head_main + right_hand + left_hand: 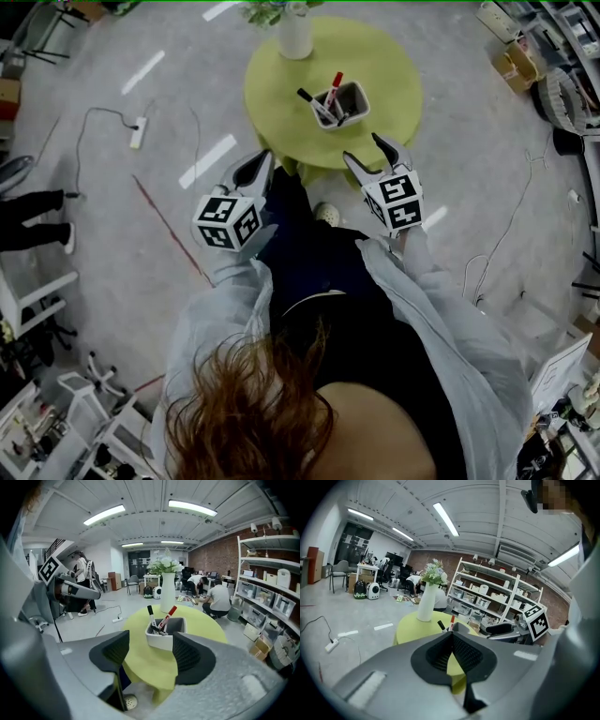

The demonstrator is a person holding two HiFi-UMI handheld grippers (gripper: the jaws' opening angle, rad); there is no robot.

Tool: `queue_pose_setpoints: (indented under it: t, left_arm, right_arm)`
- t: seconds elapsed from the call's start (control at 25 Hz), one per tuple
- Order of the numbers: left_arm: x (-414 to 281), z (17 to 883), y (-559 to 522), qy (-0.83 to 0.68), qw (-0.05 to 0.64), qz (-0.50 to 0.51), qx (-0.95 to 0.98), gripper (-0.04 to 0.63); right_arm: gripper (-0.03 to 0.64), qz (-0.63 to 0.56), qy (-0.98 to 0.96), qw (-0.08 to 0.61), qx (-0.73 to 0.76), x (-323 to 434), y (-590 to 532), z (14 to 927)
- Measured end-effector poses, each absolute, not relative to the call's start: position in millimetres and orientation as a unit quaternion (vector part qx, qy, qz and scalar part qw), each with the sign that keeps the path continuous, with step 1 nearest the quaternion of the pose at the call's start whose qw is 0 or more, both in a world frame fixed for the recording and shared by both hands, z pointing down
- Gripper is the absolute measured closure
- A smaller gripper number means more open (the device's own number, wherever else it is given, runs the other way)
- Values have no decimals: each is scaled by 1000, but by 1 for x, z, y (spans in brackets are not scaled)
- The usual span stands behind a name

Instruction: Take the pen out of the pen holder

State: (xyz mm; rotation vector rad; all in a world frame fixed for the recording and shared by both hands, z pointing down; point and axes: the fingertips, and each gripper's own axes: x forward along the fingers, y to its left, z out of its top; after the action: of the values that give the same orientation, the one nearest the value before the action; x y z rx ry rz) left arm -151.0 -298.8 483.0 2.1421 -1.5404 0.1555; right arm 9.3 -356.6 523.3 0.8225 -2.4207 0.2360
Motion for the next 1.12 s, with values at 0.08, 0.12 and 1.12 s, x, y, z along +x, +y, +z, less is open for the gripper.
queue_pose_setpoints:
  t: [0.08,0.12,1.12]
  left_arm:
    - [-157,485,-305,-567,249,54,783,577]
    - [-159,486,-308,-567,251,53,783,577]
    - [-205,537,-346,-540,322,74,774,577]
  right_arm:
    - [334,71,-904,297,300,2,-360,529]
    - [333,60,-903,305,297,-2,-362,532]
    - [417,-48,-856,424,292,-42,-406,578]
